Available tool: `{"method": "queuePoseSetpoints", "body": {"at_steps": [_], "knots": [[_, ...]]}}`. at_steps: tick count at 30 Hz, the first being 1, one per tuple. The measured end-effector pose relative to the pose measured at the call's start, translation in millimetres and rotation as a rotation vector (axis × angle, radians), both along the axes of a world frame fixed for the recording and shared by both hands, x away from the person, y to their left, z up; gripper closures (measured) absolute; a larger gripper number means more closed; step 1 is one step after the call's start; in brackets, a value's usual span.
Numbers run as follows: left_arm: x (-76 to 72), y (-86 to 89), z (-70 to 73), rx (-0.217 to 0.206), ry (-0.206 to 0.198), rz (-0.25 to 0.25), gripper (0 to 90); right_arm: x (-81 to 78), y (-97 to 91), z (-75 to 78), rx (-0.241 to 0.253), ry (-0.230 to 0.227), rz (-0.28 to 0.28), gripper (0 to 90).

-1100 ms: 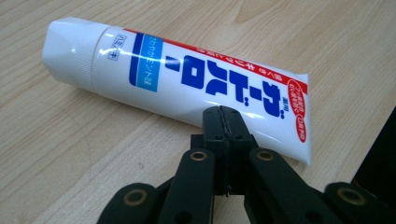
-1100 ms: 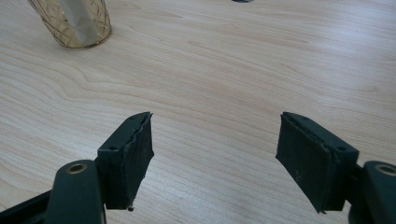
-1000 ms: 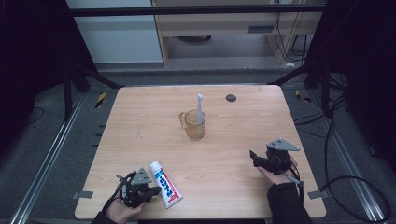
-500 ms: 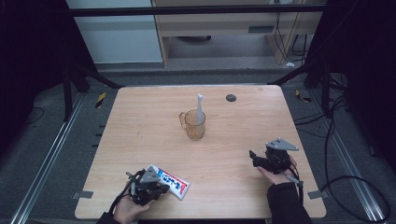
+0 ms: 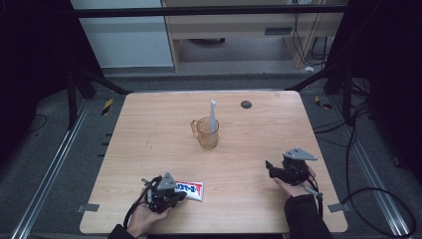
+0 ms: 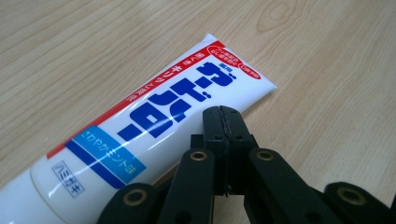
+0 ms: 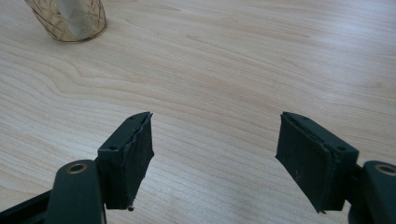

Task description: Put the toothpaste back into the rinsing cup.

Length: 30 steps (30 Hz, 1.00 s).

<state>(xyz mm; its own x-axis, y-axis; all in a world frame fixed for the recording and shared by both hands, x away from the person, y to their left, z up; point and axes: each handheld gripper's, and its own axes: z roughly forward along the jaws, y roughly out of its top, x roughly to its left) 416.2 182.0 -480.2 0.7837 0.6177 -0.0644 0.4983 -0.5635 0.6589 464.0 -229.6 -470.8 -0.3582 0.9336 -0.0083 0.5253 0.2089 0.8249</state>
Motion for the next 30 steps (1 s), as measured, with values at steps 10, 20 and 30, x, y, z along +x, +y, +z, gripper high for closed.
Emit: {"method": "queuePoseSetpoints", "body": {"at_steps": [10, 20, 30], "knots": [[9.2, -9.5, 0.7, 0.012, -0.016, 0.000, 89.8, 0.5, -1.7, -1.1, -0.002, -0.001, 0.000, 26.9], [22.1, -21.4, 2.6, 0.009, -0.024, 0.027, 89.8, 1.6, -1.7, -3.0, 0.004, 0.007, 0.005, 26.9], [34.2, -24.0, 4.9, 0.009, -0.022, 0.061, 89.8, 1.4, -4.2, -5.1, 0.006, 0.009, 0.008, 27.0]]}}
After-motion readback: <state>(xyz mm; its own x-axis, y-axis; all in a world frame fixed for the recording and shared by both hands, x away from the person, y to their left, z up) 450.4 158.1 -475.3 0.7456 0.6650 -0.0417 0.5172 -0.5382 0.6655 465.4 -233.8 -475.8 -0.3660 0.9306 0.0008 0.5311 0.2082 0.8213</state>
